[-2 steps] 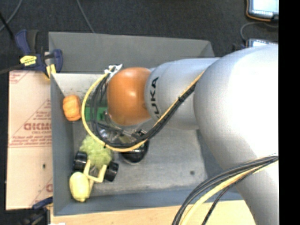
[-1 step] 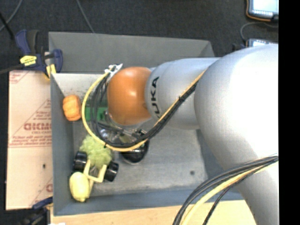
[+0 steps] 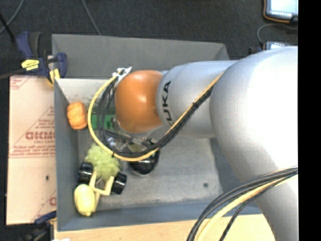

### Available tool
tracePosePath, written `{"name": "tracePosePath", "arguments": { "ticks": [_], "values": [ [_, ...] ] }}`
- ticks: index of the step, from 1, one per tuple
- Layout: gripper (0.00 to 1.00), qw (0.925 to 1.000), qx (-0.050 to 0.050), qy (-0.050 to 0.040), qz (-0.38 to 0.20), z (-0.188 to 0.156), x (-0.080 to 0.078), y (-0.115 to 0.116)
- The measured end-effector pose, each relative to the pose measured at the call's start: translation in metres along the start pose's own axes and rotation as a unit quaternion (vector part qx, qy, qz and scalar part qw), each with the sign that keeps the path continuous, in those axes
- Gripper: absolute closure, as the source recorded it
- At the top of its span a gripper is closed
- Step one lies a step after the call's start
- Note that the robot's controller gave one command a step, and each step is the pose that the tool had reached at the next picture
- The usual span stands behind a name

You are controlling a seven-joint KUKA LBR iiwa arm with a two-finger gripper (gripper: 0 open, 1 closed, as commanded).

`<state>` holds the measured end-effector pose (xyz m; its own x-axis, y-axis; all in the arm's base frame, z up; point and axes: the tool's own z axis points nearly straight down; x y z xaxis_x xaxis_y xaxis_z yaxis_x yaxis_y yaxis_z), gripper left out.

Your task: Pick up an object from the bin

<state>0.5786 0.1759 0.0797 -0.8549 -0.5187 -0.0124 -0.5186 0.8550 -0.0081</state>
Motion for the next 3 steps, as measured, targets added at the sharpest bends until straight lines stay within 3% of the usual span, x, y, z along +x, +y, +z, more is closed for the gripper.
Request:
{"name": "tracePosePath", "arguments": {
  "ticks": [2,3],
  "values": [
    [1.00,1.0000,0.000,0.0030,0.000,-0.029,0.002,0.000],
    [1.00,1.0000,0.001,-0.0003,0.001,-0.046,-0.001,-0.001]
  ]
}}
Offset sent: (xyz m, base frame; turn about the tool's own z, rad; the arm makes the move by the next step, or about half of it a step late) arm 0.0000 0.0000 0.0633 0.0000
